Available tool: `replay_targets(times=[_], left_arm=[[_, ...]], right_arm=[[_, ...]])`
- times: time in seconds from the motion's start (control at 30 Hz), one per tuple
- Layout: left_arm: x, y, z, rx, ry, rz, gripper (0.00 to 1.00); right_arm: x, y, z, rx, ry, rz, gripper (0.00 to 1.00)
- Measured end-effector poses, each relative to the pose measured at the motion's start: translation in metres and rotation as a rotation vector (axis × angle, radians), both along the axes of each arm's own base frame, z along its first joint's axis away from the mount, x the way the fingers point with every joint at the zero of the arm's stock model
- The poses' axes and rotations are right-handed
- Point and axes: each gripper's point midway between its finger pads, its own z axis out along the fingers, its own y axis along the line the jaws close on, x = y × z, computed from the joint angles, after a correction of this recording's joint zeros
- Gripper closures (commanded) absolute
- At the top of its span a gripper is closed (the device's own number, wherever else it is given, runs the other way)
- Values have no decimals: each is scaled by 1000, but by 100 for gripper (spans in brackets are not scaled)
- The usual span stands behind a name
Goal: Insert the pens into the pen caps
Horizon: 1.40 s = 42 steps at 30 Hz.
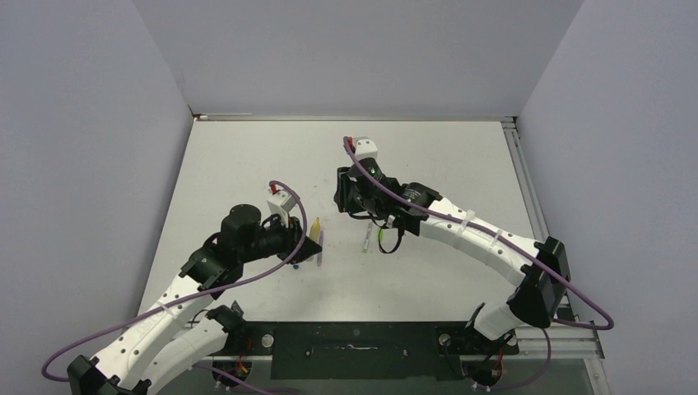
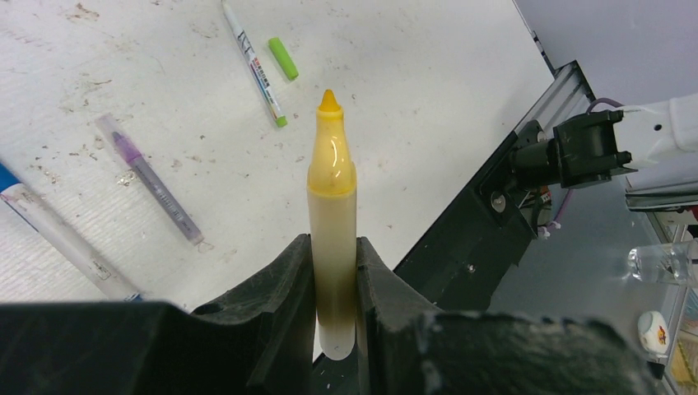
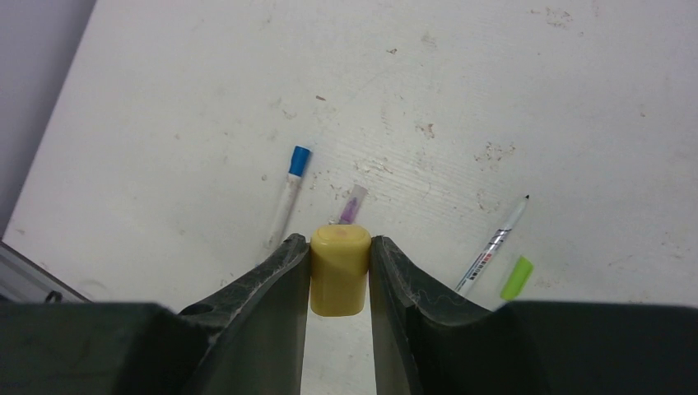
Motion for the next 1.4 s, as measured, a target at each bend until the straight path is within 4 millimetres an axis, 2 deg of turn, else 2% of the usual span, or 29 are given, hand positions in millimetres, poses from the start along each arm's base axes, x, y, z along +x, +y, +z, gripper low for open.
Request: replay_targets(times=[0.27, 0.73, 1.4], left_arm=[[11, 3, 5, -4, -29, 71, 100], [10, 1, 11, -15, -51, 75, 100], [3, -2, 15, -24, -65, 59, 100]], right_arm=[[-15, 9, 31, 192, -33, -68, 95], [-44, 40, 57, 364, -82, -94, 95], [-45, 42, 70, 388, -153, -146, 95]])
